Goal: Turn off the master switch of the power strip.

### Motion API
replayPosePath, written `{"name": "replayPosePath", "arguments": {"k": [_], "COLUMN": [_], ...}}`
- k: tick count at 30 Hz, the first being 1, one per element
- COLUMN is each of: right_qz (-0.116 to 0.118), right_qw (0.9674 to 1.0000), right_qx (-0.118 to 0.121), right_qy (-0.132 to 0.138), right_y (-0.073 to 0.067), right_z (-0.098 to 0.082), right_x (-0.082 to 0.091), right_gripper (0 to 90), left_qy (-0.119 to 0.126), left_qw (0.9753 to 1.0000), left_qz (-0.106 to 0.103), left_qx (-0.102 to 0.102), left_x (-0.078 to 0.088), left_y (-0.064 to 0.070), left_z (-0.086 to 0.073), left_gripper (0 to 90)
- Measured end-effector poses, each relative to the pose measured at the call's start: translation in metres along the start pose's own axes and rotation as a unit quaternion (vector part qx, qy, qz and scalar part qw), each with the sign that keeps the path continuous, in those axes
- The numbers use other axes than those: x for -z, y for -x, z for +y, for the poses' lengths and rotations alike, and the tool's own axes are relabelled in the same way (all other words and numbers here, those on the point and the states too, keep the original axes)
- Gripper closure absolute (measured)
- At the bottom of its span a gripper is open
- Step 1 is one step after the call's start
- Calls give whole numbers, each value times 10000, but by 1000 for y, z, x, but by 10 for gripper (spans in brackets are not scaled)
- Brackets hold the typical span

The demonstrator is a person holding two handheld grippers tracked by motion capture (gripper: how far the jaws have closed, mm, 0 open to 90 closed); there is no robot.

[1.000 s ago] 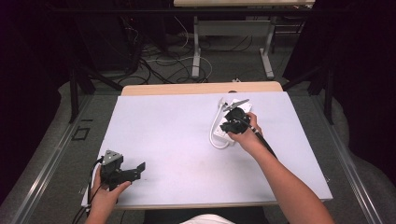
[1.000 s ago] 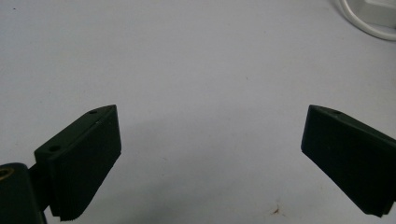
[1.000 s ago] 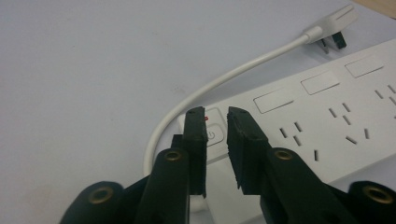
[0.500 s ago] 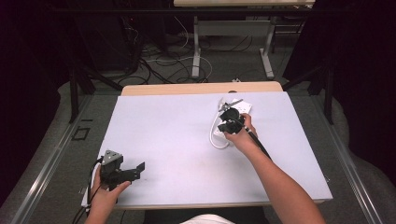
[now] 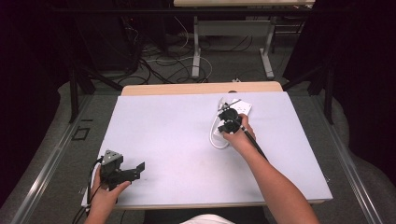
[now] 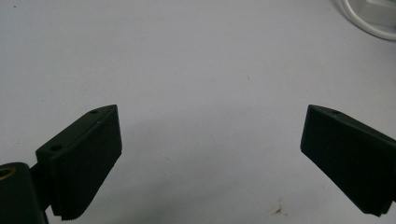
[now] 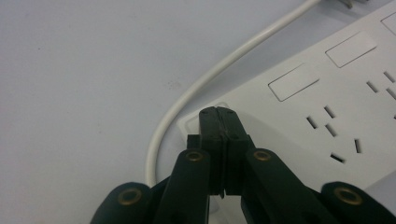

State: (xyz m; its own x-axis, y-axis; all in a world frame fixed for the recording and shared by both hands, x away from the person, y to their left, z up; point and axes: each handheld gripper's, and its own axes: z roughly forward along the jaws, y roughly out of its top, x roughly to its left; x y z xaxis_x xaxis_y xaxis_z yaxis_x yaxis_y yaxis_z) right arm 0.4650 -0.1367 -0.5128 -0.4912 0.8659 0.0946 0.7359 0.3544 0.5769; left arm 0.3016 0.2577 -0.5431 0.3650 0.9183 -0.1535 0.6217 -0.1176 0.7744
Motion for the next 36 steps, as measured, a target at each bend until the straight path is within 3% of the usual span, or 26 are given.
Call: {"name": "replayPosePath", "arguments": {"k": [26, 27, 28, 29, 30, 35, 36], "right_qz": [-124, -105, -145, -75, -163, -29, 11], "right_qw": [9999, 9998, 9998, 9998, 9998, 10000, 9999], "right_qx": [35, 137, 119, 151, 134, -6, -132], "right_qy": [16, -51, -39, 142, -36, -5, -2], "right_y": [-3, -2, -3, -2, -3, 1, 1], "right_z": [-3, -2, -2, -3, -2, -3, -4], "right_x": [-7, -6, -6, -8, -7, -7, -7], "right_gripper": [900, 900, 900, 900, 900, 900, 900], "left_qy": [-2, -1, -4, 16, -32, -19, -32], "left_qw": [10000, 10000, 10000, 10000, 10000, 10000, 10000], "left_qz": [3, 3, 4, 7, 6, -4, -2], "left_qx": [-15, -13, -18, -21, -58, -40, -59], "left_x": [0, 0, 0, 0, 1, 1, 1], "left_y": [0, 0, 0, 0, 0, 0, 0], "left_z": [0, 0, 0, 0, 0, 0, 0], "left_gripper": [56, 56, 56, 56, 56, 57, 57]}}
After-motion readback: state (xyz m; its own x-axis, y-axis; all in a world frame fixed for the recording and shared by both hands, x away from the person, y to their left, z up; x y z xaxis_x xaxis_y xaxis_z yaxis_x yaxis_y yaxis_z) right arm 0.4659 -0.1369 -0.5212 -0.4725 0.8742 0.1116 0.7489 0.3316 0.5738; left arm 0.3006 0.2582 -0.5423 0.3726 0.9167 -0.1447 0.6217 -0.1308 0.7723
